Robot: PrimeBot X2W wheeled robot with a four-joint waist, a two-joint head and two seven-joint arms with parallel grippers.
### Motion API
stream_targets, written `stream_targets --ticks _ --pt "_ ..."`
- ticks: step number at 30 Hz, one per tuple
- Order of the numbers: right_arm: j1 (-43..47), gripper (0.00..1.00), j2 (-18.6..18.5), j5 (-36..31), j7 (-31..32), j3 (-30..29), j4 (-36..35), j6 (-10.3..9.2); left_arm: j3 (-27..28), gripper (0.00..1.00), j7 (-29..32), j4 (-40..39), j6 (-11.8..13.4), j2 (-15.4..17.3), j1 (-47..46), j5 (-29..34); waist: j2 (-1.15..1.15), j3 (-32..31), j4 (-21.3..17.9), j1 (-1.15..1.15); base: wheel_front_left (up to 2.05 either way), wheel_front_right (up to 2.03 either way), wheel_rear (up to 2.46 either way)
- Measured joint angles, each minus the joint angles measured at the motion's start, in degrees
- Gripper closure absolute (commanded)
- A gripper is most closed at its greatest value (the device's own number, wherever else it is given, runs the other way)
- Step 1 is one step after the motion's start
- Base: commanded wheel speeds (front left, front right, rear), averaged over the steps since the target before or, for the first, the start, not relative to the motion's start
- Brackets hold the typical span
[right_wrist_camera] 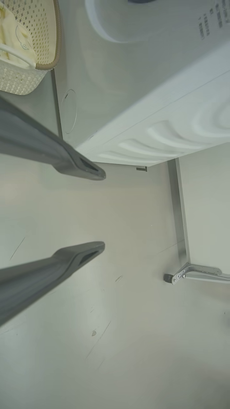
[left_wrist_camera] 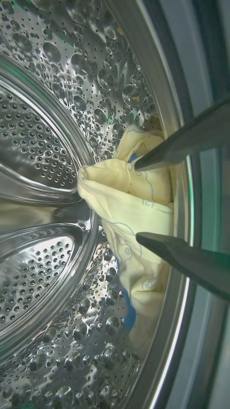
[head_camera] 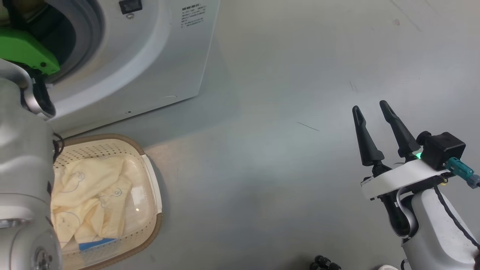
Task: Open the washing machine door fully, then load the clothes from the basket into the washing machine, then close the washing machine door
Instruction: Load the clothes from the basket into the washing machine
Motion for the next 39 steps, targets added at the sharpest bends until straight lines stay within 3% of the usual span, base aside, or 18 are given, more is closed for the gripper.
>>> stream_targets --ticks 10,19,39 --pt "0.1 0.00 -0.1 -0.5 0.0 -0.2 0.5 0.00 0.2 0.00 -0.2 0.8 0.0 -2.4 5.2 -0.8 0.00 -4.8 2.9 0.00 0.00 0.00 0.00" --pt "1.7 0.00 0.2 -0.5 0.0 -1.2 1.0 0.00 1.2 0.00 -0.2 -3.1 0.0 -3.9 11.4 -1.6 0.00 -8.9 4.7 0.00 0.00 0.00 0.00" --pt "7.3 0.00 0.7 -1.5 0.0 -2.3 2.4 0.00 -0.4 0.00 -0.2 -13.4 -4.7 -6.1 30.4 -1.3 0.00 -19.4 6.7 0.00 0.00 0.00 0.00"
